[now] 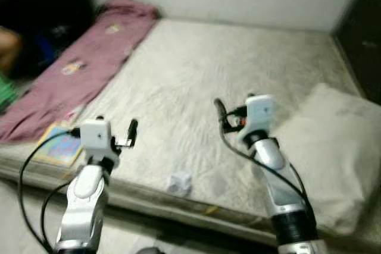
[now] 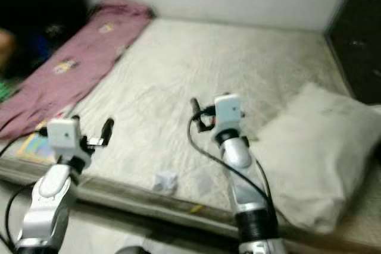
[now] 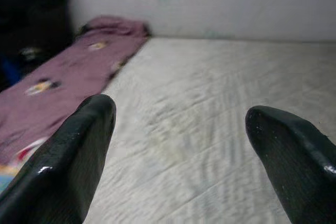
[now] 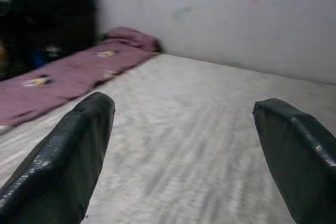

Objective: Clean up the room

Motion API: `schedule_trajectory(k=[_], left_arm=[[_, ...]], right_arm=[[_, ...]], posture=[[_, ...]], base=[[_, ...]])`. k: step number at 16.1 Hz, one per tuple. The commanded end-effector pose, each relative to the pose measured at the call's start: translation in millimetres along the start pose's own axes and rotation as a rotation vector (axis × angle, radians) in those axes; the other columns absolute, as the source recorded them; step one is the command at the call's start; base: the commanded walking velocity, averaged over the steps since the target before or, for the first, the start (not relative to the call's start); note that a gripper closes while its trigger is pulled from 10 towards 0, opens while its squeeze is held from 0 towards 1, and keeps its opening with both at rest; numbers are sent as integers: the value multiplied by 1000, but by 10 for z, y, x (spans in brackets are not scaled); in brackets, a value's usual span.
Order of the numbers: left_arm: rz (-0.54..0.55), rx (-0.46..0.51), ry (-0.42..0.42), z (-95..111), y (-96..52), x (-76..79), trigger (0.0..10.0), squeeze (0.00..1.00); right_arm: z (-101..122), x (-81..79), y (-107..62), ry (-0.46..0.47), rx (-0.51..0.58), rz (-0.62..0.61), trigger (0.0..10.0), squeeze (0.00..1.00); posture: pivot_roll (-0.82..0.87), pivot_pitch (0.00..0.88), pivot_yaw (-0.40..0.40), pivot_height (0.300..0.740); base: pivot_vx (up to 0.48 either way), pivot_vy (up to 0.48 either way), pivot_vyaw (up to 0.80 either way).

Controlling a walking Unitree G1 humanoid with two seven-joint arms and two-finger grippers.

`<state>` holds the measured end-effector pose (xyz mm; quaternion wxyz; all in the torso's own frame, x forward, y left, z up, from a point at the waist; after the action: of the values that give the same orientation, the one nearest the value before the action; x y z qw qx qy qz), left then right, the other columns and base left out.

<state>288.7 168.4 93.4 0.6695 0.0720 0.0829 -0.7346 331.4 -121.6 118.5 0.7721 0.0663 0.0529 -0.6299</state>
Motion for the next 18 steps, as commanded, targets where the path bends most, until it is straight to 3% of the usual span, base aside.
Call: schedule_trajectory(k=[1, 4, 6, 13, 16, 18], left_arm=[[-25, 10, -4, 39, 15, 69, 10000, 0], [-27, 3, -6, 25, 14, 72, 10000, 0], [-24, -7, -12, 5, 25, 66, 10000, 0], [-26, -14, -30, -6, 39, 70, 10000, 0], [-24, -8, -30, 1, 43, 74, 10000, 0], [-27, 2, -25, 19, 41, 80, 10000, 0]], right_arm=[[40, 118, -28, 0, 17, -35, 10000, 0], [35, 126, -31, 14, 19, -43, 10000, 0], [12, 138, -19, 25, 4, -53, 10000, 0], [8, 131, -10, 25, 4, -45, 10000, 0], [8, 120, -5, 17, 4, -36, 10000, 0], [8, 115, -4, 17, 4, -33, 10000, 0]], posture=[[-91, 0, 7, 740], [-90, 0, 8, 740], [-88, 0, 11, 740], [-86, 0, 10, 740], [-85, 0, 9, 740], [-85, 0, 9, 740]], base=[[0, 0, 0], [0, 0, 0], [0, 0, -769], [0, 480, -750], [0, 480, 0], [0, 0, 0]])
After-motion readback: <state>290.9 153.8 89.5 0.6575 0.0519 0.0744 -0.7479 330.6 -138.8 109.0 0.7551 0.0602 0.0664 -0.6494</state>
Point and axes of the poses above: a point about 5 cm out from each wrist's last joint towards the gripper, its own y axis pointing out of the wrist towards the gripper, its own z axis along the axis of the wrist's last joint, x = y × z, the point moved 3 cm from there along y, pointing out of the wrist towards the gripper, and after that the axes turned 13 degrees about y, right-handed, at the moved point
